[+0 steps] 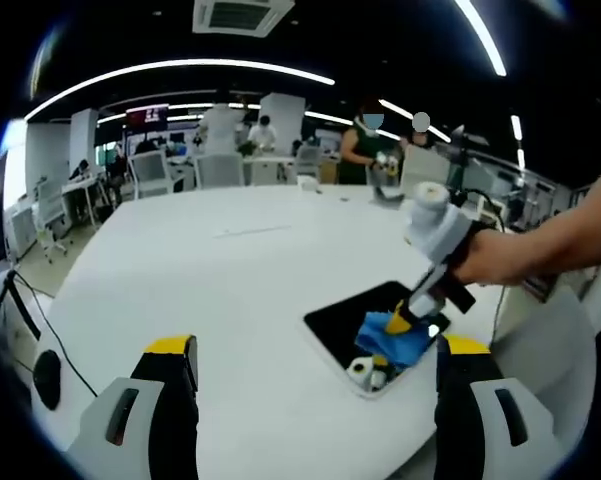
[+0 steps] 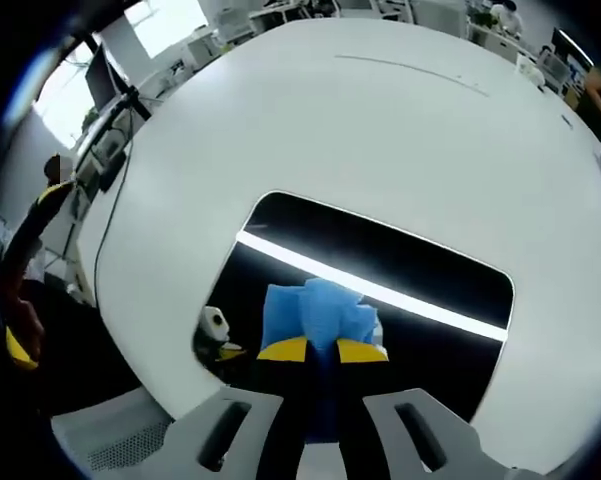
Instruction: Wipe the mirror surface with the cleaning cloth until all visible marks leave the cleaned area.
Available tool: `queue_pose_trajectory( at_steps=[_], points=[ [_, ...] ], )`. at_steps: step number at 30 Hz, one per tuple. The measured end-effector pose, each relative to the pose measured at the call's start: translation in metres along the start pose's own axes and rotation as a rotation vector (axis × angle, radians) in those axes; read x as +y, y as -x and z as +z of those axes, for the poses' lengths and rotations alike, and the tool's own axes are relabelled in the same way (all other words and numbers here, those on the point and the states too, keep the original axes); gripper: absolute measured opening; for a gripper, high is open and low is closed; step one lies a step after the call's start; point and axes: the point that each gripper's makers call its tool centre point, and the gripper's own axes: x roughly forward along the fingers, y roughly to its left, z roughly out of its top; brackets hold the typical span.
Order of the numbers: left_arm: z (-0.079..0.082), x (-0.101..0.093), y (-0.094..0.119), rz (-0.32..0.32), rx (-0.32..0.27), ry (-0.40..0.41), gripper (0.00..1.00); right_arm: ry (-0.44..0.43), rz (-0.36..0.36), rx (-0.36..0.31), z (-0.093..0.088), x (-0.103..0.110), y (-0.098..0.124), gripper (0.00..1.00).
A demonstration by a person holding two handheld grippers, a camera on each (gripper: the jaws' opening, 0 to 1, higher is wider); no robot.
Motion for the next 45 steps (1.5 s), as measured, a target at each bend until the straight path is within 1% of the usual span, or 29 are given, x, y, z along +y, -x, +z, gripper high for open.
queue_pose_trajectory(
  at_steps=[3, 5, 12, 25, 31, 36, 40, 45],
  points=[
    [0.001, -0.003, 0.0, -0.006, -0.001, 0.004, 1.0, 0.014, -0.006, -0.004, 0.009, -0.003, -0.003, 0.03],
    [0.001, -0.003, 0.001, -0.011, 0.002, -0.004, 1.0, 0.007, -0.005, -0.001, 0.016, -0.007, -0.005, 0.03],
    [0.001, 0.005, 0.005, -0.001, 0.0, 0.002, 1.0, 0.003, -0.026, 0.0, 0.034, -0.015, -0.007, 0.03],
    [0.005, 0.006, 0.008, 0.004, -0.003, -0.002, 1.0, -0.005, -0.042, -0.003, 0.056, -0.025, -0.014, 0.03],
    [0.007, 0.007, 0.008, 0.009, -0.008, -0.003, 1.0, -0.006, -0.045, -0.011, 0.059, -0.024, -0.011, 0.03],
    [0.008, 0.008, 0.008, 0.007, -0.006, -0.006, 1.0, -0.026, -0.037, -0.019, 0.061, -0.024, -0.011, 0.03],
    [0.008, 0.009, 0.007, 0.009, -0.006, -0.003, 1.0, -0.009, -0.036, -0.021, 0.06, -0.023, -0.009, 0.03],
    [0.01, 0.009, 0.006, 0.009, -0.012, -0.003, 1.0, 0.002, -0.03, -0.019, 0.064, -0.026, -0.015, 0.03]
  ],
)
